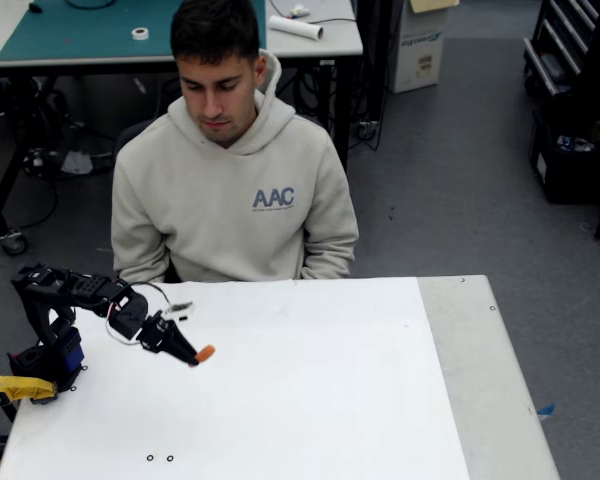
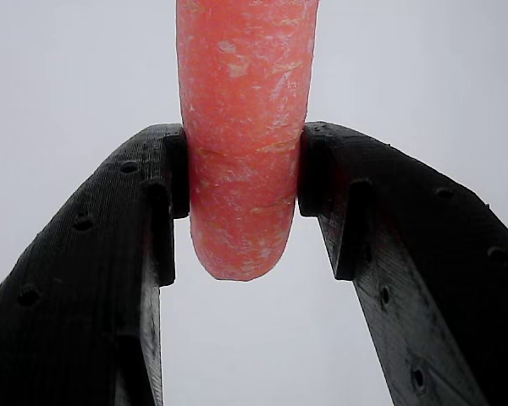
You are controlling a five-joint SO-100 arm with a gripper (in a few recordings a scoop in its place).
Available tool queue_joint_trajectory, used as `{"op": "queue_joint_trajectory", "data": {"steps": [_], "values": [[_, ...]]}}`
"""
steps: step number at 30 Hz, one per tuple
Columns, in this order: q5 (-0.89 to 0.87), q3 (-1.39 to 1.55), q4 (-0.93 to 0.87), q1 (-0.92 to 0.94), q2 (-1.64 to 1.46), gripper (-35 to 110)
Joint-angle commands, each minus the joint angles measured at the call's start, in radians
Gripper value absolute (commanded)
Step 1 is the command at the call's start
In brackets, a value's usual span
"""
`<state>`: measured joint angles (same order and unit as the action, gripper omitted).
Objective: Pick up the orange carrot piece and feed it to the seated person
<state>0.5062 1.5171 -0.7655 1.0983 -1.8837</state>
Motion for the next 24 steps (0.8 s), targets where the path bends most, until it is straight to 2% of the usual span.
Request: {"op": "queue_joint_trajectory", "data": {"steps": [1,5,17,24], "values": [[0.014,-0.21,0.014,-0.035,-0.1,-2],[0.057,-0.354,0.014,-0.103,-0.034,-2],[0.6,-0.738,0.012,-0.342,0.25,-2],[0.782,-0.9,0.012,-0.502,0.367,-2]]}}
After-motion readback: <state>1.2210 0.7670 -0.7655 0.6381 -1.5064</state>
